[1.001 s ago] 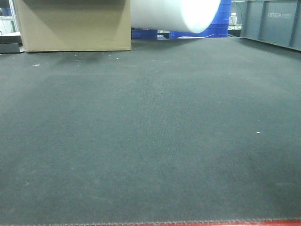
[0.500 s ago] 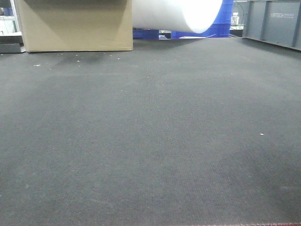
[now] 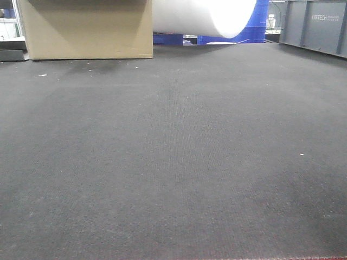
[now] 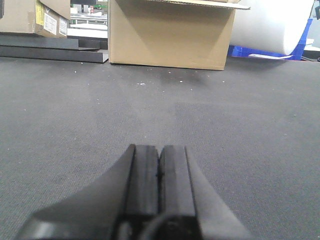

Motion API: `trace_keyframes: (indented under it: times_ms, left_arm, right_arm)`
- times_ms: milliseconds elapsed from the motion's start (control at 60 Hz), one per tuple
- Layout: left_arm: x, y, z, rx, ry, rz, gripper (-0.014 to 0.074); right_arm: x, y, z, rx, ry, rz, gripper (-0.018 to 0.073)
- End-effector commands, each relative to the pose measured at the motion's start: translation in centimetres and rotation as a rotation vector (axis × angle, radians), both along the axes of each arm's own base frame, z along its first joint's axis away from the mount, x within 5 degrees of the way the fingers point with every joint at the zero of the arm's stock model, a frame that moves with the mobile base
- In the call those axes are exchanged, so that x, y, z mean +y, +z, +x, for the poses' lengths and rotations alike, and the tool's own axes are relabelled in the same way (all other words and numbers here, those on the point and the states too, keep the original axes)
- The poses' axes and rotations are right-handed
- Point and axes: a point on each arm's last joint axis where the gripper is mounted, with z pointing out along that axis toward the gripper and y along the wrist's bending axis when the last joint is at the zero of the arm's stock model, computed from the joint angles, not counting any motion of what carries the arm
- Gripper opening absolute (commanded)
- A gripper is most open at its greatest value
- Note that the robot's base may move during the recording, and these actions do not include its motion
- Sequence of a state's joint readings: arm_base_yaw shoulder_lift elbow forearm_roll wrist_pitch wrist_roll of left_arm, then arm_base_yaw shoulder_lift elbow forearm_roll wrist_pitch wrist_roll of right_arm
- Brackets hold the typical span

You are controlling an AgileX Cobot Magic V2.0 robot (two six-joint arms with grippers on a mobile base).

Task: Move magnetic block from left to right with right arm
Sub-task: 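Drive the base up to the other carpeted platform, cube held, then lower the held red cube onto the carpet with the right gripper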

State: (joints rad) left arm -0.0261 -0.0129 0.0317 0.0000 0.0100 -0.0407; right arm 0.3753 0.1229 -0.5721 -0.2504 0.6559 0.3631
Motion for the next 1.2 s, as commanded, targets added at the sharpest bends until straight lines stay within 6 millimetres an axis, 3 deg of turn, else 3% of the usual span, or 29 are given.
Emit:
trace_keyframes:
  times_ms: [0, 100, 250, 384, 567, 701, 934, 1184]
  left_arm:
    - [0.0, 0.6, -0.1, -0.093, -0.007, -0.009, -0.0116]
    - [0.0, 0.6, -0.1, -0.093, -0.007, -0.009, -0.0116]
    - [0.0, 0.6, -0.1, -0.093, -0.007, -0.009, -0.0116]
    - [0.0, 0.6, -0.1, -0.093, -0.007, -0.009, -0.0116]
    - [0.0, 0.6, -0.1, -0.093, -0.007, -0.009, -0.0116]
    - [0.0, 0.6, -0.1, -0.093, -0.007, -0.009, -0.0116]
    - [0.0, 0.6, -0.1, -0.093, -0.007, -0.009, -0.0116]
    - [0.0, 0.6, -0.1, -0.093, -0.007, -0.009, -0.0116]
  right_arm:
    - [0.2, 1.6, 0.1, -0.099, 0.019, 0.016, 0.0162]
    - [1.0, 2.2, 1.1, -0.045, 0.069, -0.016, 0.0162]
    - [3.5, 4.0, 4.6, 0.017, 0.202, -0.106, 0.0162]
    - [6.3, 4.9, 8.9, 0.12, 0.28, -0.152, 0.0162]
    - [9.9, 4.4, 15.4, 0.287, 0.317, -0.214, 0.0162]
    - [13.4, 3.3, 19.2, 0.359, 0.387, -0.289, 0.0162]
    - [20.2, -0.7, 24.7, 0.492, 0.488, -0.37, 0.0162]
    - [24.1, -5.5, 28.4, 0.63, 0.522, -0.421, 0.0162]
